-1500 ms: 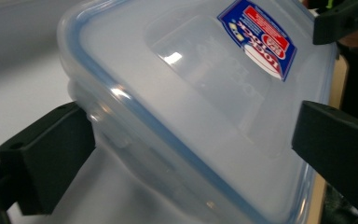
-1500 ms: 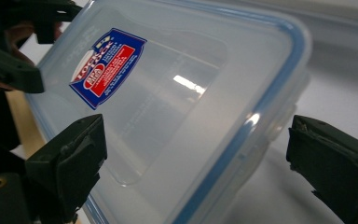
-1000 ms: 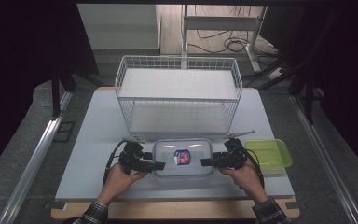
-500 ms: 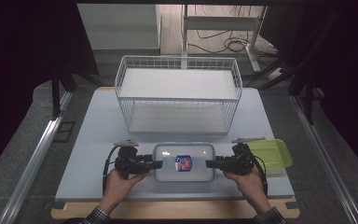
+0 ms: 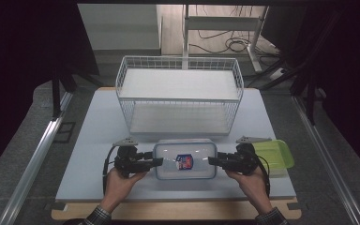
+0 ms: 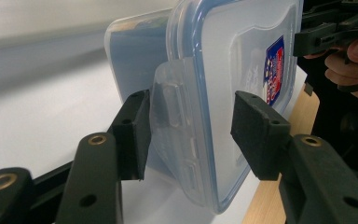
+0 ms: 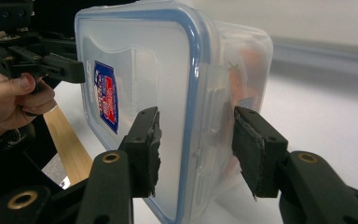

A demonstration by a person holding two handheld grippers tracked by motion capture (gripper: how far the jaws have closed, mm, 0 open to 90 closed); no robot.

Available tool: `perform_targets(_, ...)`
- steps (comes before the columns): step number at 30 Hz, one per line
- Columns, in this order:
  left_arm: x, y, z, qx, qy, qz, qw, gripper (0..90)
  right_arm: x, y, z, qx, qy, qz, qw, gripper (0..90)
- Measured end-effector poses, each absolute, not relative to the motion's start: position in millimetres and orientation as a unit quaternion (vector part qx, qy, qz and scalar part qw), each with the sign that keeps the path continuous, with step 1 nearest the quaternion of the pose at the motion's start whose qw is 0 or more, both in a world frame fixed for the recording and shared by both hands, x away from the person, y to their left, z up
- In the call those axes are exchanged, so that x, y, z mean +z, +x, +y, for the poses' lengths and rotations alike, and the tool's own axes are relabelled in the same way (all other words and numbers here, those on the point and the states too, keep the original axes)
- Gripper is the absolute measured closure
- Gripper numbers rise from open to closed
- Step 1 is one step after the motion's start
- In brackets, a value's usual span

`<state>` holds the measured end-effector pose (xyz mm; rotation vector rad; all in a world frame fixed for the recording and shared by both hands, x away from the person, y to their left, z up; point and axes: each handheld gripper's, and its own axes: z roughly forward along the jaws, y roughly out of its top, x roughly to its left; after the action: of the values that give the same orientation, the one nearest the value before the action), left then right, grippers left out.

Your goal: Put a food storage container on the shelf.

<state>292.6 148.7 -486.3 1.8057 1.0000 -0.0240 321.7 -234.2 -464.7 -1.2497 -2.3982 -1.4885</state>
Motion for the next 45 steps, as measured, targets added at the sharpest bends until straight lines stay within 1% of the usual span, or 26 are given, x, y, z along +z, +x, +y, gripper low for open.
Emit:
perform_targets(5,-476,294,153,-0.003,0.750,0.411,0.519,49.0,-452,323,-231,-0.490,-0.394,-0.778,0.012,52.3)
perform_targets(14,-456,297,158,0.013,0.749,0.405,0.524,49.0,-435,327,-226,-0.500,-0.382,-0.778,0.001,52.2)
perform_targets(21,-440,302,162,0.022,0.746,0.403,0.529,49.5,-423,332,-222,-0.508,-0.379,-0.773,0.000,52.3)
perform_targets(35,-404,315,166,0.046,0.741,0.393,0.543,49.3,-388,346,-218,-0.526,-0.369,-0.766,-0.017,52.2)
perform_targets(45,-392,322,171,0.048,0.737,0.395,0.546,49.3,-374,355,-213,-0.530,-0.365,-0.765,-0.019,52.2)
